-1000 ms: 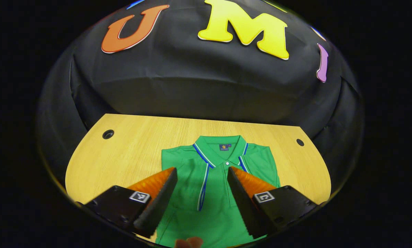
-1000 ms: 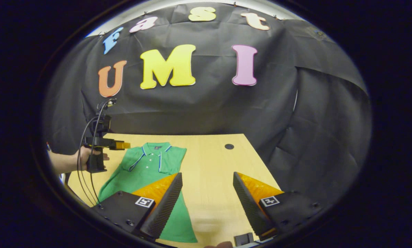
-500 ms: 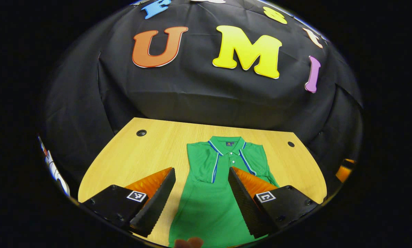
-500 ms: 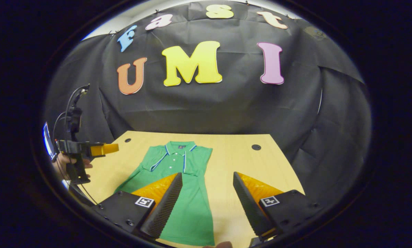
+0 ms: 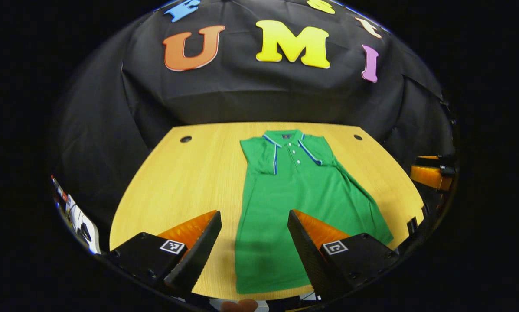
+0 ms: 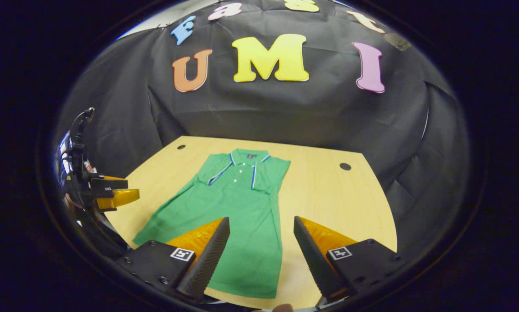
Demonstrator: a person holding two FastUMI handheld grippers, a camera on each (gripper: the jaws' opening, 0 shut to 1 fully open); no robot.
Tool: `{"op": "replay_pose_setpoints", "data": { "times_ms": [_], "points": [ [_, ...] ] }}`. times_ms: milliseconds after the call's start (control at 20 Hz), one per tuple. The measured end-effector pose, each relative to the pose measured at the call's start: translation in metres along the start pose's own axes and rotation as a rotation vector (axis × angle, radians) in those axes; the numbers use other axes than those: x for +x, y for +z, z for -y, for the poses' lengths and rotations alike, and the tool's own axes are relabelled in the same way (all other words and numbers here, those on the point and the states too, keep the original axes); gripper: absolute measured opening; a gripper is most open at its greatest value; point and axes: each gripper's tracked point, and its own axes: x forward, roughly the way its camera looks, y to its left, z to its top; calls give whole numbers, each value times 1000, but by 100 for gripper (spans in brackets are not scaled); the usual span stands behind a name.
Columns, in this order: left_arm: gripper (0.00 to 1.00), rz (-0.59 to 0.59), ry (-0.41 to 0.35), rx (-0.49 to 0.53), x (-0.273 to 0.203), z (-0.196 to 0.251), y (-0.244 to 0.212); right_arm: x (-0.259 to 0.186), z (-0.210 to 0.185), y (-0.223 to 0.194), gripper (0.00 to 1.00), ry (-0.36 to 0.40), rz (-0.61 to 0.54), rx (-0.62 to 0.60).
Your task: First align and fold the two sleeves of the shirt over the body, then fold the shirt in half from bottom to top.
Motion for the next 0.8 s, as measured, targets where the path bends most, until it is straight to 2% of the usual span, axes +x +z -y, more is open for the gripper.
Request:
{"op": "replay_pose_setpoints", "data": {
  "times_ms": [50,200,250,300,350,400,450,500,550,600,800],
  "points": [
    [100,-30,-10,9,-2,1,-15,-2,2,-11,96,-4,-21,-11],
    [99,-111,-42,61,-10,3,-59,-8,12,-45,96,-21,-101,-17],
    [99,-140,-50,79,-12,4,-72,-8,16,-57,93,-27,-133,-24],
    [99,-166,-56,94,-14,3,-84,-9,19,-71,99,-26,-173,-27],
    [99,-187,-58,107,-15,0,-97,-9,19,-86,96,-14,-223,-14],
    [99,-213,-54,111,-15,-4,-109,-9,18,-105,93,-5,-271,2],
    [99,-244,-48,106,-14,-8,-122,-8,19,-122,96,-3,-318,11],
    [99,-269,-44,95,-15,-11,-133,-8,20,-136,94,-3,-359,14],
    [100,-282,-42,83,-17,-13,-138,-7,20,-146,99,1,-388,13],
    [100,-291,-42,76,-16,-13,-143,-7,18,-156,96,10,-414,7],
    [99,-329,-46,68,-13,-10,-159,-6,14,-181,96,34,-482,-50]
  ]
}}
